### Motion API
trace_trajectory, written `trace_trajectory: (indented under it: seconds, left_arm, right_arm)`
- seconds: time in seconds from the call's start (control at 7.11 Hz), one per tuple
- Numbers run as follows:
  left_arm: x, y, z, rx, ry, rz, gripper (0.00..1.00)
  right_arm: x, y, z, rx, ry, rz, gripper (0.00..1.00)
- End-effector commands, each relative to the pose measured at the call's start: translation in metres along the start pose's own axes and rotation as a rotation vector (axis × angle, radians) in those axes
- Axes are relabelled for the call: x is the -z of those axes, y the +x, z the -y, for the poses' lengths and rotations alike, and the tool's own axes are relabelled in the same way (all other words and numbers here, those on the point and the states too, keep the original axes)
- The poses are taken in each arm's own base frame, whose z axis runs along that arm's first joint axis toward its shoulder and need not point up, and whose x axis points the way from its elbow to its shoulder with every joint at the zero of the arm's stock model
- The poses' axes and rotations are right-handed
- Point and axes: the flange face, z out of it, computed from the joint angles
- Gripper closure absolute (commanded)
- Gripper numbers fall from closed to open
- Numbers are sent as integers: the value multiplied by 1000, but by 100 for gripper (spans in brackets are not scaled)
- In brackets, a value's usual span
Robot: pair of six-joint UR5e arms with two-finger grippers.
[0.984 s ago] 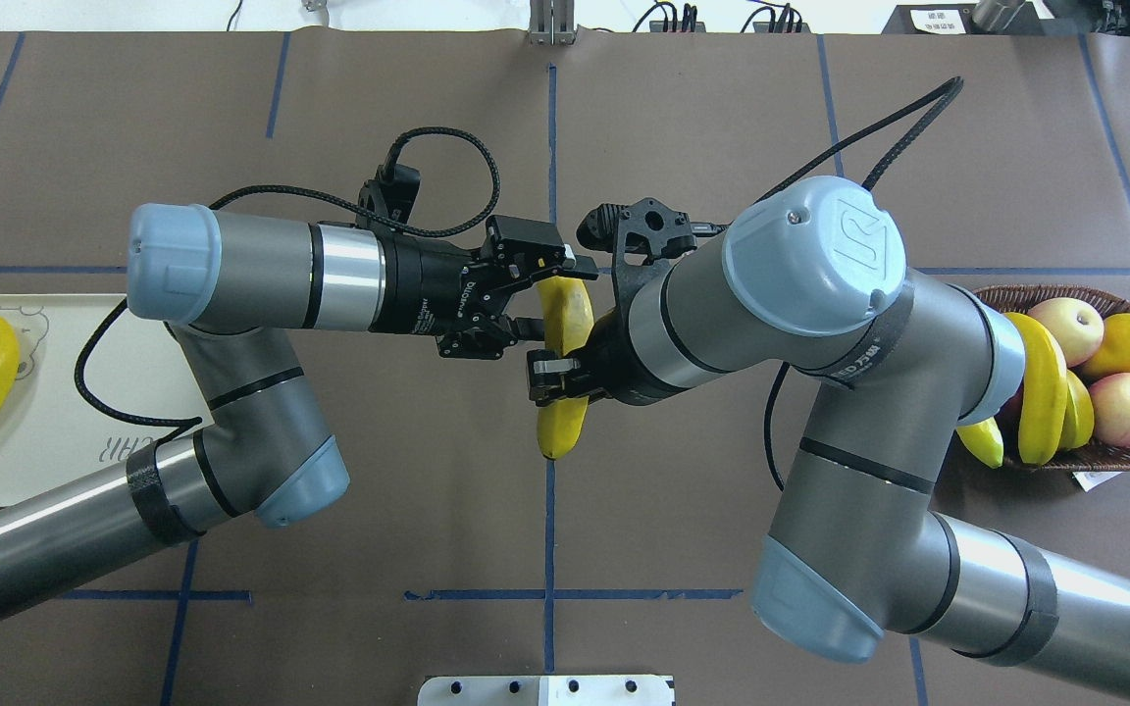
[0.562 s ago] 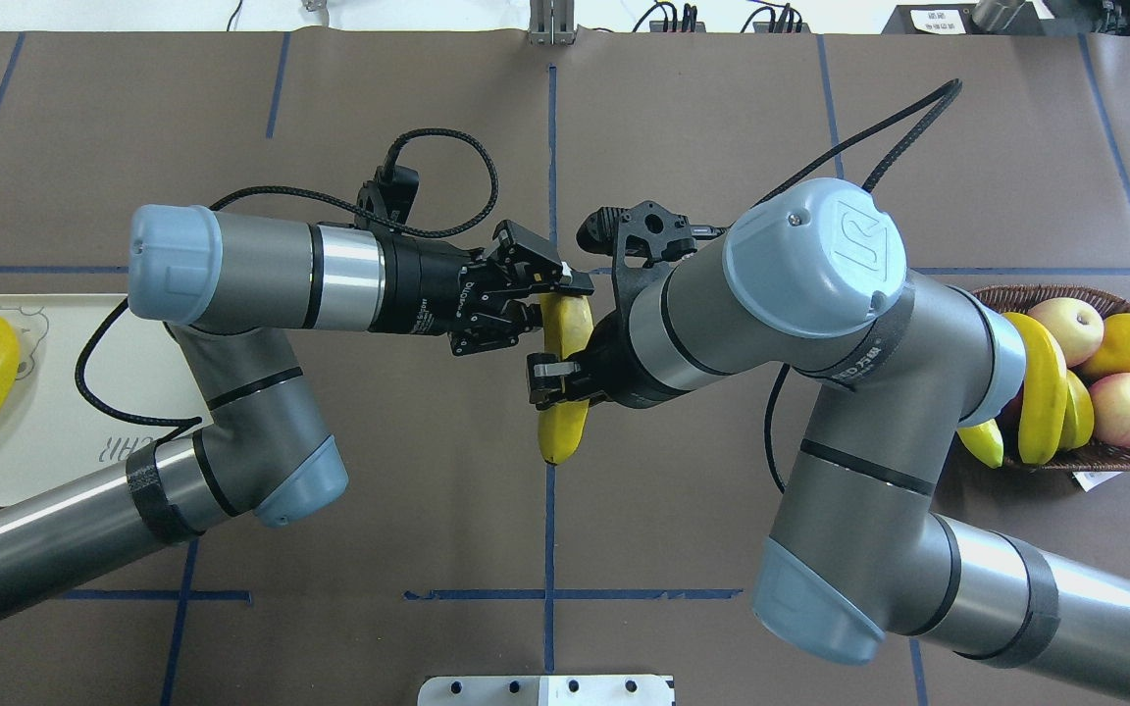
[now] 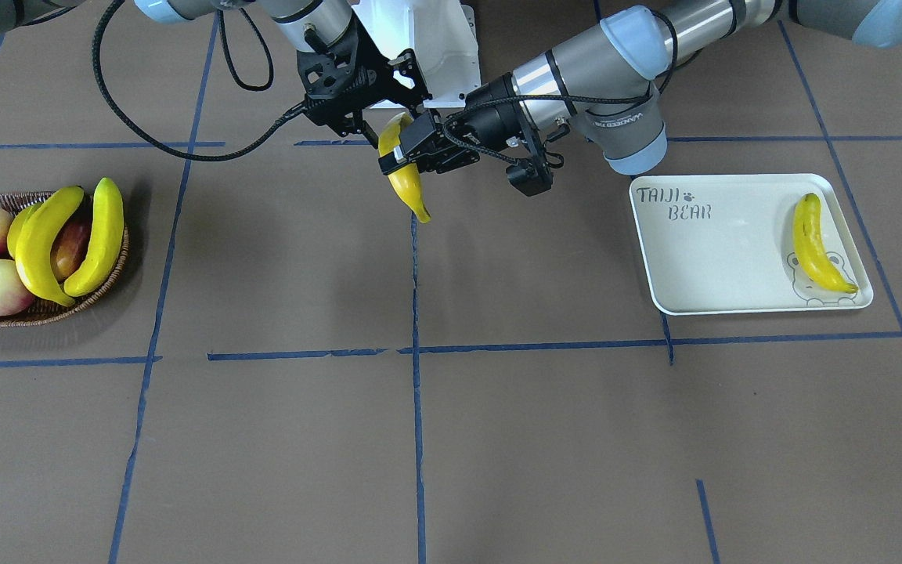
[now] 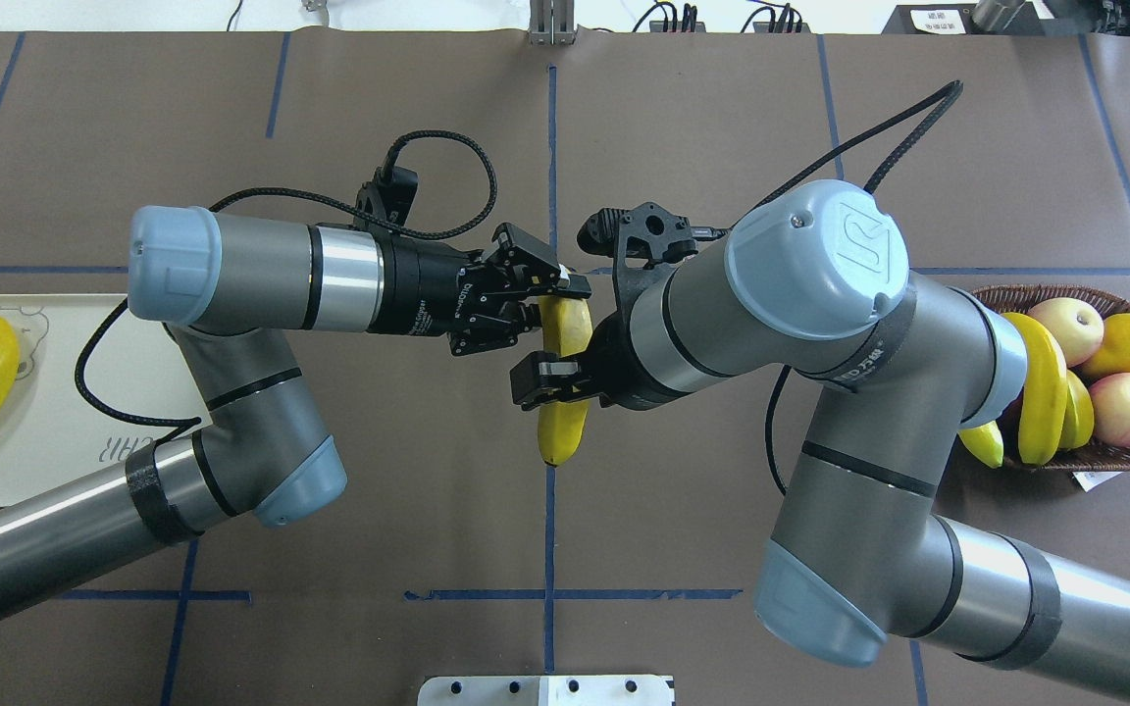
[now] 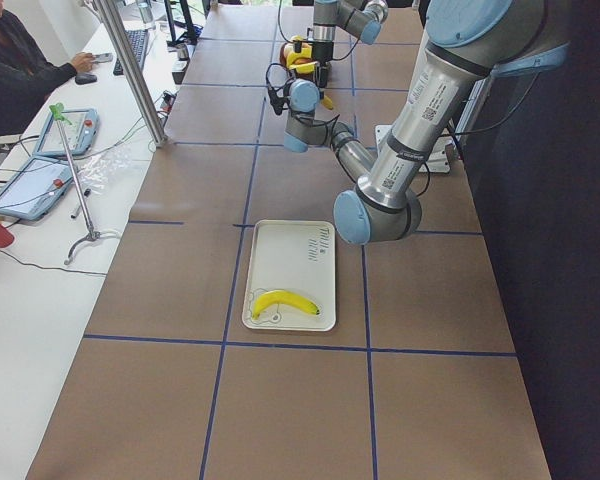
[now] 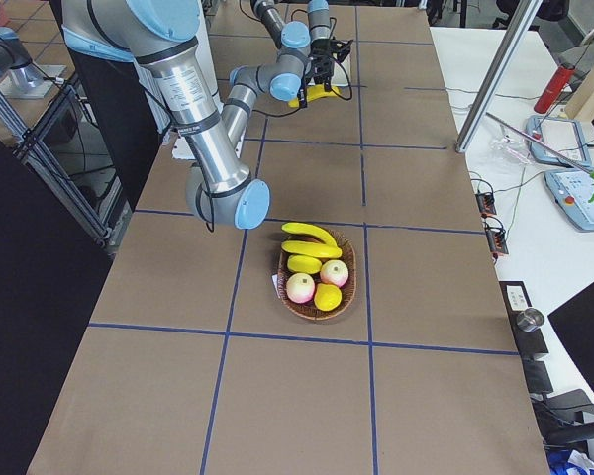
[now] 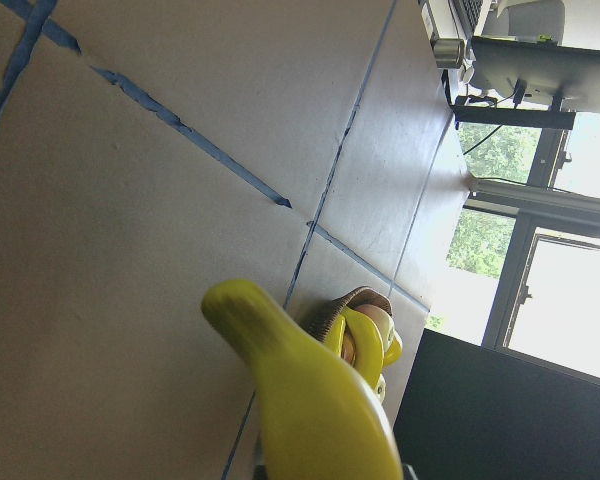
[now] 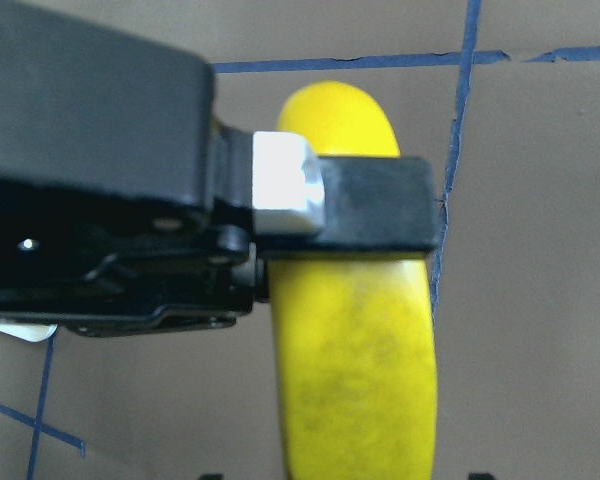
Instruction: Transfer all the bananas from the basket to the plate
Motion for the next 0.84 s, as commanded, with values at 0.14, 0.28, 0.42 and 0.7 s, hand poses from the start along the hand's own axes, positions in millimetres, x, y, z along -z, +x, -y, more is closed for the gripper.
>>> trace_trajectory:
  seconds: [0.14, 0.28, 0.42, 0.7]
  left_arm:
    - [5, -8, 24, -24, 46, 42, 100]
    - [11, -21, 43, -27, 92, 107, 100]
    - [18, -31, 61, -27, 111, 197, 100]
    - [82, -48, 121, -2, 125, 359, 100]
  right_arm:
    - [26, 1, -6, 8, 16, 30, 0]
    - [39, 4, -13, 12, 22, 41, 0]
    - [45, 8, -15, 12, 27, 43, 0]
    - [59, 27, -20, 3, 39, 35, 0]
